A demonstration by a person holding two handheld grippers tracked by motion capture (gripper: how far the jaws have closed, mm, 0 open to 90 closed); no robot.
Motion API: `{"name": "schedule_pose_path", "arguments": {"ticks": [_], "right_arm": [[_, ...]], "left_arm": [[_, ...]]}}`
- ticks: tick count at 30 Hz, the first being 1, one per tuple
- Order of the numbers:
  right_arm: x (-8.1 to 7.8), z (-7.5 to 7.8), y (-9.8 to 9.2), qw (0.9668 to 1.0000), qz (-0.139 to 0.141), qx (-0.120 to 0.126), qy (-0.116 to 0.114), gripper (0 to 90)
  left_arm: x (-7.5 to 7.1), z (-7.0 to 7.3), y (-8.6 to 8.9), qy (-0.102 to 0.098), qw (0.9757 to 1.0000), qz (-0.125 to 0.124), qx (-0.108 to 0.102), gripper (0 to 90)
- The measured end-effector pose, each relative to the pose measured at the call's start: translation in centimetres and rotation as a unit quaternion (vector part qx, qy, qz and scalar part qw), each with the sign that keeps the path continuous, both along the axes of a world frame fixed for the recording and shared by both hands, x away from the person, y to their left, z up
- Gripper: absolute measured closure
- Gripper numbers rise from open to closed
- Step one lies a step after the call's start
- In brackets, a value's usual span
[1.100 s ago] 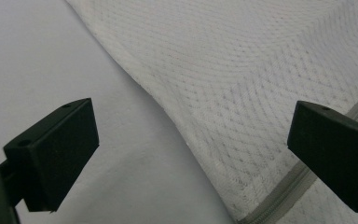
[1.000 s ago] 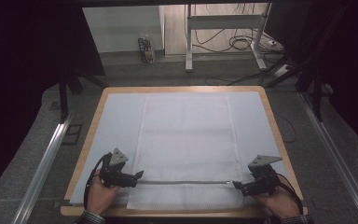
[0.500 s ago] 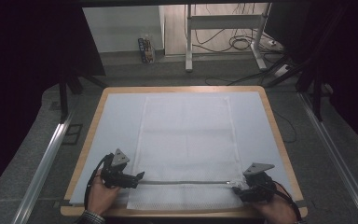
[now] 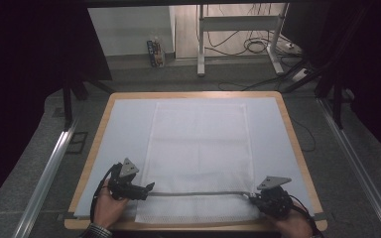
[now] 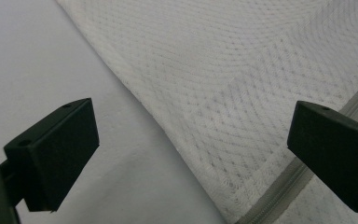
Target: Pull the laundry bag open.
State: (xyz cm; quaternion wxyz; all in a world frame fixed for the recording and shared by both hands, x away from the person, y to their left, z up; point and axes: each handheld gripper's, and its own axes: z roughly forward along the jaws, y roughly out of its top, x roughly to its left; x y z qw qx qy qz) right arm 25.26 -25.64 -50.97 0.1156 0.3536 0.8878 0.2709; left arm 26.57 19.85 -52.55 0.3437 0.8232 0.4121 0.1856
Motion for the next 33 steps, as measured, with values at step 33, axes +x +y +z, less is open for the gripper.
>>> {"name": "schedule_pose_path", "arguments": {"ticks": [33], "right_arm": [[0.6, 1.6, -0.7, 0.9943, 0.048, 0.086, -0.041, 83.1]], "left_arm": [[0.8, 2.5, -9.9, 0.015, 0.9834, -0.162, -0.081, 14.2]]}}
